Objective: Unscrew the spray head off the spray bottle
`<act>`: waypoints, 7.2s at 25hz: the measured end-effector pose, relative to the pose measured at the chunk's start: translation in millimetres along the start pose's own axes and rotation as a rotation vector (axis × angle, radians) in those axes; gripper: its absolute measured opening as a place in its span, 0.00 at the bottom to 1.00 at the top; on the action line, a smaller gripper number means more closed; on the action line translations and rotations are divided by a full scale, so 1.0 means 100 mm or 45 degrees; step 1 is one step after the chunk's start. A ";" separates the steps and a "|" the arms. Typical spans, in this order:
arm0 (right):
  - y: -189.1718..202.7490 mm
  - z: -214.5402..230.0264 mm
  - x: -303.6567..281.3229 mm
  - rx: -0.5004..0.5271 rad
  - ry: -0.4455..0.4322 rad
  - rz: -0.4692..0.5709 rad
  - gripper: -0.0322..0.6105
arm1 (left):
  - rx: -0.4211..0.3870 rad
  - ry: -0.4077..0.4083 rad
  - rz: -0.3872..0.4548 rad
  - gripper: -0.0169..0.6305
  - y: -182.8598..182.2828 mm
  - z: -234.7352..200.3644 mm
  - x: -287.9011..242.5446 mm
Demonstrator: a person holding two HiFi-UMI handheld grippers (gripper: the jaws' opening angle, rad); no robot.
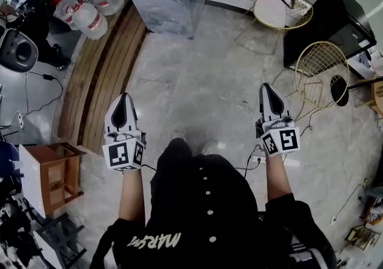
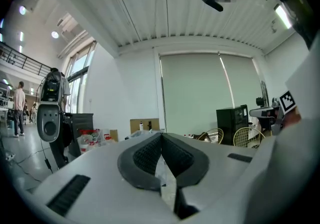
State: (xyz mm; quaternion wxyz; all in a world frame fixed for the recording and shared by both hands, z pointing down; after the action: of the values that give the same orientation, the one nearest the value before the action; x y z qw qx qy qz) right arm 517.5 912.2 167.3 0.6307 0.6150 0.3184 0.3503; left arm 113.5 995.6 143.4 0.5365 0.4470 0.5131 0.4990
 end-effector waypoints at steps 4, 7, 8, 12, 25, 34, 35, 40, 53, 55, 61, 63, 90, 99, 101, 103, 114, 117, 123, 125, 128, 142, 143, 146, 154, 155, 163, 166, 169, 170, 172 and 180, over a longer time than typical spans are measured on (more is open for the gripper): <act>0.07 0.11 -0.09 0.008 0.031 -0.048 0.07 | -0.008 0.004 -0.029 0.06 0.06 0.02 -0.12; 0.09 0.18 -0.21 -0.002 0.037 -0.034 0.07 | -0.004 0.009 -0.027 0.07 0.09 -0.01 -0.25; 0.08 0.20 -0.25 -0.001 0.038 -0.027 0.07 | 0.001 0.011 -0.023 0.07 0.10 -0.03 -0.30; 0.04 0.30 -0.47 0.013 0.046 -0.022 0.07 | 0.017 0.021 -0.003 0.07 0.09 -0.12 -0.55; -0.19 0.63 -1.71 0.055 0.041 -0.019 0.07 | 0.029 0.043 0.020 0.06 -0.09 -0.57 -1.77; -0.22 0.62 -2.62 0.044 0.068 -0.010 0.07 | 0.030 0.071 0.034 0.07 -0.16 -1.12 -2.51; -0.22 0.61 -2.71 0.042 0.073 -0.009 0.07 | 0.031 0.074 0.036 0.06 -0.17 -1.19 -2.57; -0.16 0.50 -3.10 0.015 0.076 0.001 0.07 | 0.028 0.112 0.030 0.07 -0.11 -1.44 -2.85; 0.09 0.63 -3.91 0.000 0.050 -0.034 0.07 | 0.034 0.100 -0.021 0.07 0.04 -1.77 -3.49; 0.16 0.72 -4.11 -0.001 0.043 -0.028 0.07 | 0.030 0.091 -0.022 0.06 0.06 -1.82 -3.68; 0.23 1.07 -4.80 -0.001 0.024 -0.035 0.07 | 0.010 0.085 -0.026 0.07 0.03 -1.88 -4.40; 0.24 1.21 -5.07 -0.002 0.013 -0.027 0.07 | 0.003 0.081 -0.030 0.07 0.00 -1.92 -4.69; 0.44 2.53 -7.59 0.022 -0.245 -0.117 0.07 | 0.069 0.035 -0.133 0.07 0.01 -1.86 -7.21; 0.54 2.69 -8.25 0.078 -0.267 -0.168 0.07 | 0.065 0.091 -0.157 0.07 0.11 -2.10 -7.97; 0.57 2.73 -8.48 0.091 -0.265 -0.181 0.07 | 0.030 0.141 -0.169 0.07 0.14 -2.16 -8.24; 0.62 2.75 -8.71 0.101 -0.262 -0.198 0.07 | -0.017 0.214 -0.191 0.07 0.22 -2.21 -8.50; 1.05 2.64 -9.73 0.103 -0.321 -0.360 0.07 | -0.230 0.686 -0.383 0.07 0.82 -2.45 -9.83; 1.23 2.63 -9.94 0.089 -0.324 -0.428 0.07 | -0.293 0.850 -0.450 0.09 1.05 -2.45 -10.19; 1.55 2.59 -10.34 0.137 -0.374 -0.549 0.07 | -0.488 1.238 -0.650 0.40 1.77 -2.33 -10.82; 1.65 2.59 -10.43 0.151 -0.399 -0.584 0.07 | -0.537 1.357 -0.697 0.40 2.01 -2.26 -10.99; 1.79 2.53 -10.57 0.169 -0.433 -0.625 0.07 | -0.564 1.501 -0.734 0.40 2.34 -2.18 -11.22; 2.30 2.38 -11.09 0.141 -0.563 -0.733 0.07 | -0.573 1.908 -0.659 0.63 3.20 -1.81 -11.48; 2.35 2.35 -11.12 0.155 -0.592 -0.751 0.07 | -0.568 1.919 -0.653 0.63 3.23 -1.80 -11.48; 2.51 2.27 -11.21 0.251 -0.719 -0.820 0.07 | -0.548 1.948 -0.619 0.62 3.28 -1.78 -11.52; 2.67 2.07 -11.46 0.476 -1.085 -0.942 0.40 | -0.539 2.059 -0.540 0.62 3.33 -1.80 -11.54; 2.67 2.03 -11.51 0.493 -1.147 -0.944 0.43 | -0.541 2.075 -0.537 0.62 3.33 -1.80 -11.55; 2.94 1.55 -11.81 0.773 -1.662 -0.910 0.51 | -0.575 2.170 -0.517 0.62 3.33 -1.82 -11.59; 3.09 1.43 -11.78 0.770 -1.823 -0.913 0.50 | -0.592 2.207 -0.512 0.62 3.33 -1.80 -11.60; 3.24 1.36 -11.77 0.806 -1.908 -0.892 0.41 | -0.601 2.231 -0.506 0.62 3.33 -1.79 -11.61; 3.26 1.35 -11.77 0.803 -1.923 -0.873 0.37 | -0.605 2.236 -0.502 0.62 3.33 -1.79 -11.62; 3.28 1.34 -11.76 0.762 -1.951 -0.848 0.32 | -0.606 2.246 -0.495 0.62 3.33 -1.79 -11.63; 3.29 1.37 -11.77 0.639 -1.924 -0.835 0.27 | -0.606 2.237 -0.466 0.62 3.34 -1.81 -11.64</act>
State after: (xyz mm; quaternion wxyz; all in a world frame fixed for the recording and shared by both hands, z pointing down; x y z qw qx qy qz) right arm -34.1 -144.9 466.8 0.5882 0.6813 0.0429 -0.4336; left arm -63.3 -133.1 582.4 0.1030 -0.3013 0.6821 0.6583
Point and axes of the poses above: the fingertips, and each gripper's own axes: x backward along the fingers, z to its right, y out of its underside, the point moved 5 cm from there along x, backward along the fingers, and after that the axes turned 1 degree about -z, right-handed, at the moved point
